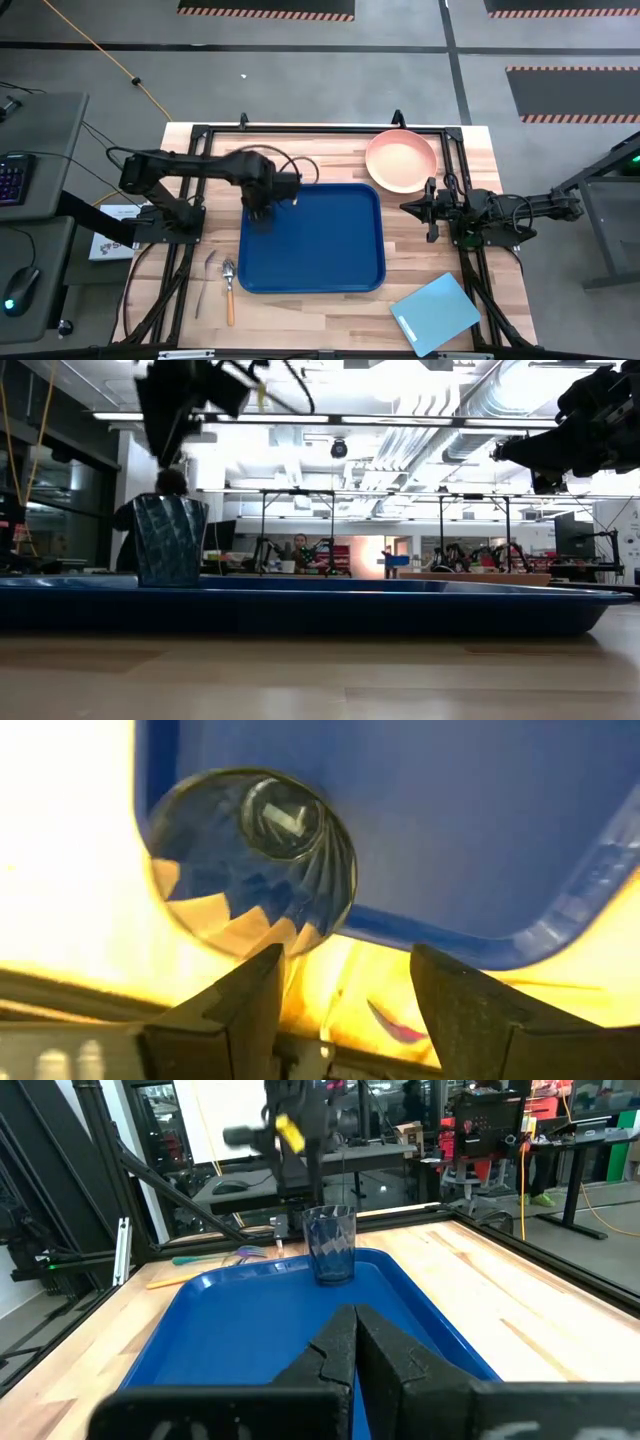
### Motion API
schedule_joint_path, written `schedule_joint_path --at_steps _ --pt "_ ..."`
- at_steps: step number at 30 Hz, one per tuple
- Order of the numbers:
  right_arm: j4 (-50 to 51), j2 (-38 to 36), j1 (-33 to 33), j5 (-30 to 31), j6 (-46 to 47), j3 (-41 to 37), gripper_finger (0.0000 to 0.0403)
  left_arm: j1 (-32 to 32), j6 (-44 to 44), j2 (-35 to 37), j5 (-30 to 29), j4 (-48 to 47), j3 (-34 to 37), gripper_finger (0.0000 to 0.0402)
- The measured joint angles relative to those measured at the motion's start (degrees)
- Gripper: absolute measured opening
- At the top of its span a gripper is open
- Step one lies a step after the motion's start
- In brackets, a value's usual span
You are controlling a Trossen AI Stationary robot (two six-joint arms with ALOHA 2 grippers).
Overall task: Pick and place plate/cup/fork/spoon on tray
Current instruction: Put the orange plate on the blue serving tray to the bottom right of the cup
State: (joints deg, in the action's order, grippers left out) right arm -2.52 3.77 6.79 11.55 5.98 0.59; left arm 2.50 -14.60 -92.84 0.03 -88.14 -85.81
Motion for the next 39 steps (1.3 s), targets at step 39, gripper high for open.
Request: schedule_joint_path --at_steps 39 --pt "-41.93 0.02 -0.04 6.65 -4.76 -0.01 0.0 15.12 -7.3 50.68 -4.91 88.94 42.17 0.0211"
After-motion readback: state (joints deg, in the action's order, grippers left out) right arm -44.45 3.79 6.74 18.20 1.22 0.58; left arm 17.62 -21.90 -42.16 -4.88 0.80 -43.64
